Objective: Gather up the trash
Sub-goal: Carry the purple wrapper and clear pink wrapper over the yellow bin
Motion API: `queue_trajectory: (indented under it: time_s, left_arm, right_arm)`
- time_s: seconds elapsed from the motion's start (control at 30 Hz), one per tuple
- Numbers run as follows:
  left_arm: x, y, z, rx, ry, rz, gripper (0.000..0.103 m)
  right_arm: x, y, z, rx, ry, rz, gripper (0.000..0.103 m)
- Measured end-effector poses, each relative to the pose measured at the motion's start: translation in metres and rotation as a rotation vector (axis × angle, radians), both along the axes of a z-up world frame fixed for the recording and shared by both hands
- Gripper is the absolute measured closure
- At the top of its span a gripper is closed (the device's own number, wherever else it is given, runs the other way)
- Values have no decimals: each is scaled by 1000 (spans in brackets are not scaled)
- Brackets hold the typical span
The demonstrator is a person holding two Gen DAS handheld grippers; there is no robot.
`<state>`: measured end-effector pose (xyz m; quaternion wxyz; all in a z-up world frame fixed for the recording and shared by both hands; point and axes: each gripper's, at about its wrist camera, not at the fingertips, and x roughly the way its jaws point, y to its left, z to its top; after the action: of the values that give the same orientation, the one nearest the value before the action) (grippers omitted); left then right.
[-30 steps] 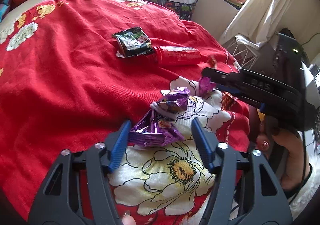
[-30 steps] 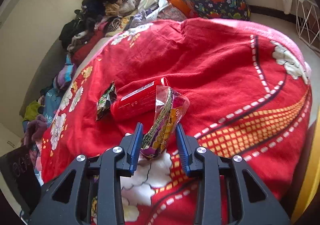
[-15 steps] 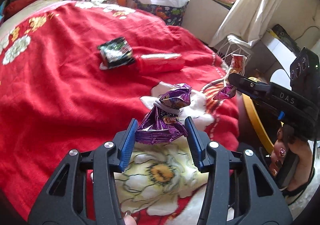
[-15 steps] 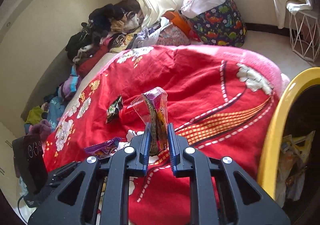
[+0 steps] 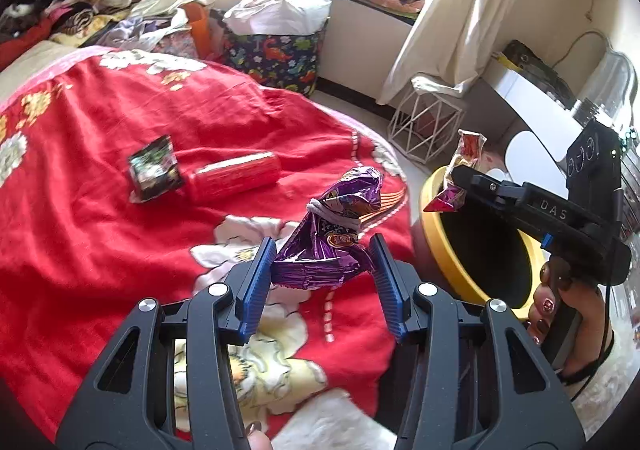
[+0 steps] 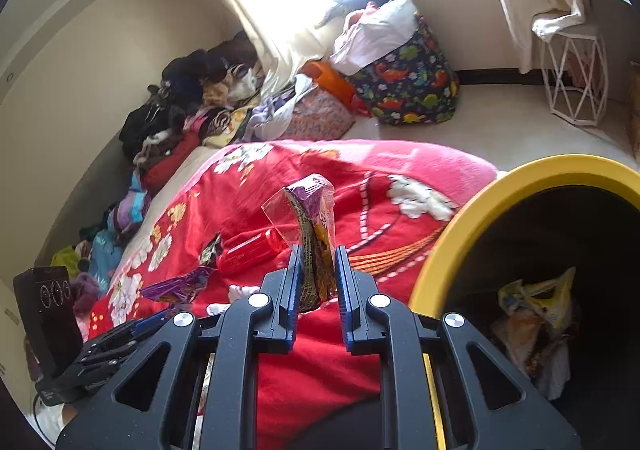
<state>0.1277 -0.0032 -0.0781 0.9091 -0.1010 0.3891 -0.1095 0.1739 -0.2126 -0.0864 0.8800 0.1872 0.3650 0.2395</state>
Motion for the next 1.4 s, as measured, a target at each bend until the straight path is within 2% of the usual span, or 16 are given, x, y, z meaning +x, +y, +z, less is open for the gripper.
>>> queue_trajectory:
  time_s: [0.4, 0.83, 1.4]
  left_arm:
    - [2, -46, 18, 29, -47, -102, 63]
    - [0, -96, 25, 57, -73, -203, 63]
    - [5, -150, 13, 90, -54, -299, 63]
  right_arm:
    - [-13, -59, 2, 29, -9, -110, 87]
    - [-22, -109, 3, 36, -21, -222, 87]
    - [-27, -157, -6, 33, 24, -316, 87]
